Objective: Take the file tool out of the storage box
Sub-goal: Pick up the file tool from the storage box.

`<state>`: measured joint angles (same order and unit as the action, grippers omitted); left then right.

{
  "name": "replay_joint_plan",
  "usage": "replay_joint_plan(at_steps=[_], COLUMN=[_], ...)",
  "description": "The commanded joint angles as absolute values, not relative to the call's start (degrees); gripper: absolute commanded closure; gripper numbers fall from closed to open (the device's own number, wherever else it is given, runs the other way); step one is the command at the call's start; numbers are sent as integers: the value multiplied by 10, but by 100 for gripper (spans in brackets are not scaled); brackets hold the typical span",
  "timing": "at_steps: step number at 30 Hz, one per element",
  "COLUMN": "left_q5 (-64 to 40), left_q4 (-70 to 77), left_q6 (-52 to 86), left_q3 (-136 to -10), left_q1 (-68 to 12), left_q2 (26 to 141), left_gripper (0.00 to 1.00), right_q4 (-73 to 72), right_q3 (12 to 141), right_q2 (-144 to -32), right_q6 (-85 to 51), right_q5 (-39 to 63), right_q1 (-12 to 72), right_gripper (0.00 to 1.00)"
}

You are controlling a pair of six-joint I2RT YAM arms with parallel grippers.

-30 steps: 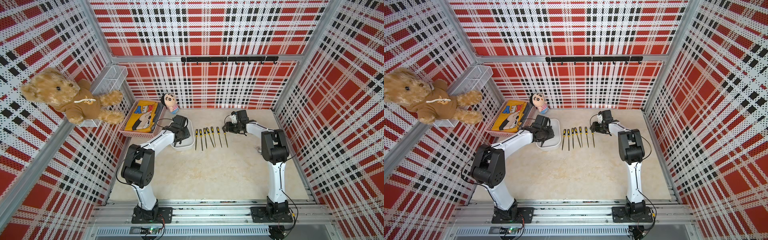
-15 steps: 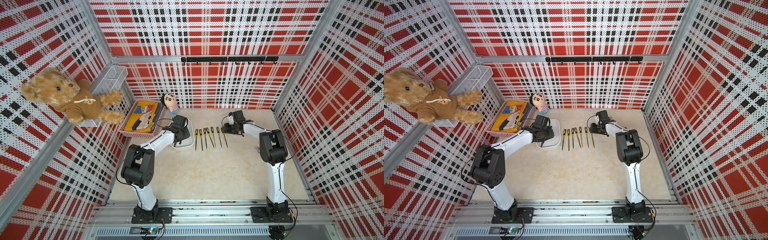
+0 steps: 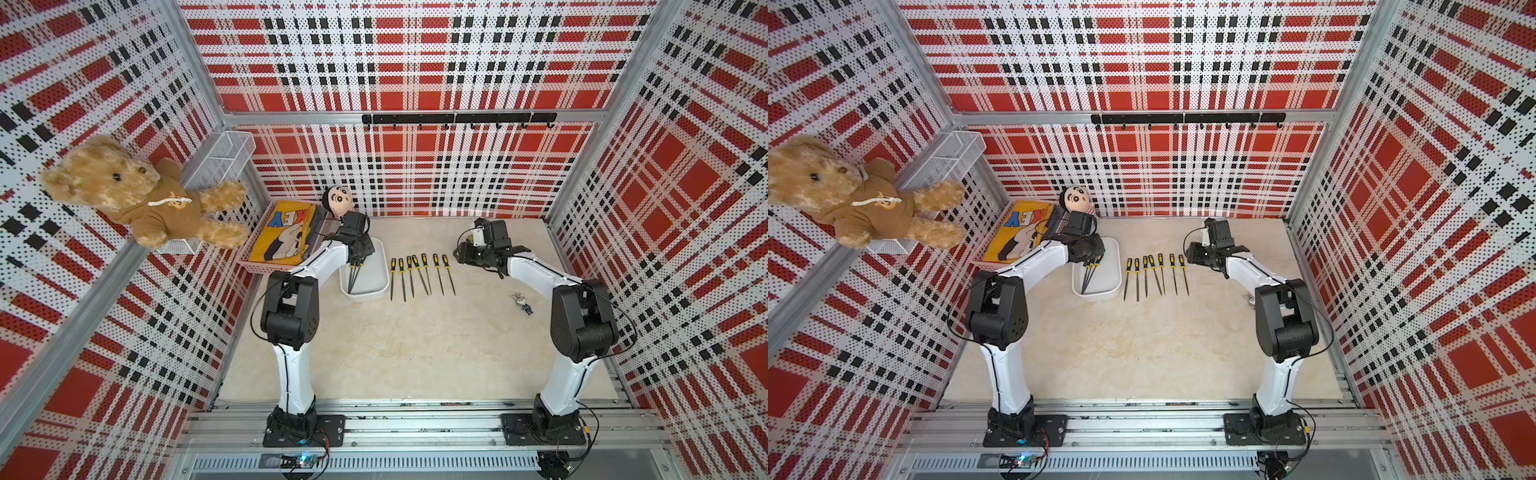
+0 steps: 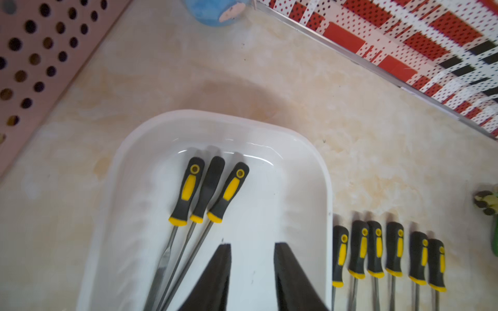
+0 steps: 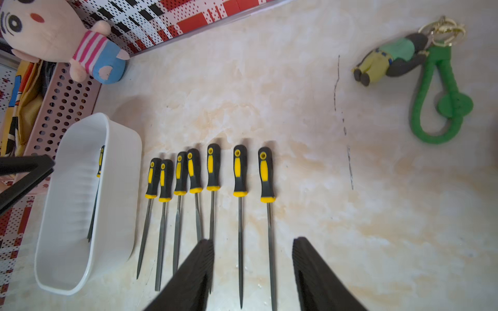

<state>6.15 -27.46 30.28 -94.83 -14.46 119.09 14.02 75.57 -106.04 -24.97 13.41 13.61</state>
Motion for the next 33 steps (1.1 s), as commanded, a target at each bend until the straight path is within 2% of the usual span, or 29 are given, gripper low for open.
replay_joint_plan(at_steps=[1, 10, 25, 31, 32, 33], left_q5=[88, 111, 114, 109, 112, 114], left_q4=[-331, -352, -359, -361, -363, -364], left_q6=[257, 228, 221, 229, 232, 233], left_q3=[-999, -1078, -1078, -1081, -1083, -1086], left_q1=[-147, -147, -146, -146, -146, -146], left_q2=[1249, 1325, 1368, 1359, 1355, 1351], left_gripper=[65, 65, 65, 96, 100, 100], right_q4=[135, 147, 145, 146, 146, 145], right_q3=[719, 667, 656, 656, 657, 657], right_q2=[-1035, -1000, -1002, -997, -997, -996], right_q6=[-256, -239, -247, -248, -249, -250], right_q5=[124, 112, 114, 113, 114, 116], right_q1=[136, 135, 134, 134, 134, 134], right_gripper=[45, 45, 44, 44, 44, 44])
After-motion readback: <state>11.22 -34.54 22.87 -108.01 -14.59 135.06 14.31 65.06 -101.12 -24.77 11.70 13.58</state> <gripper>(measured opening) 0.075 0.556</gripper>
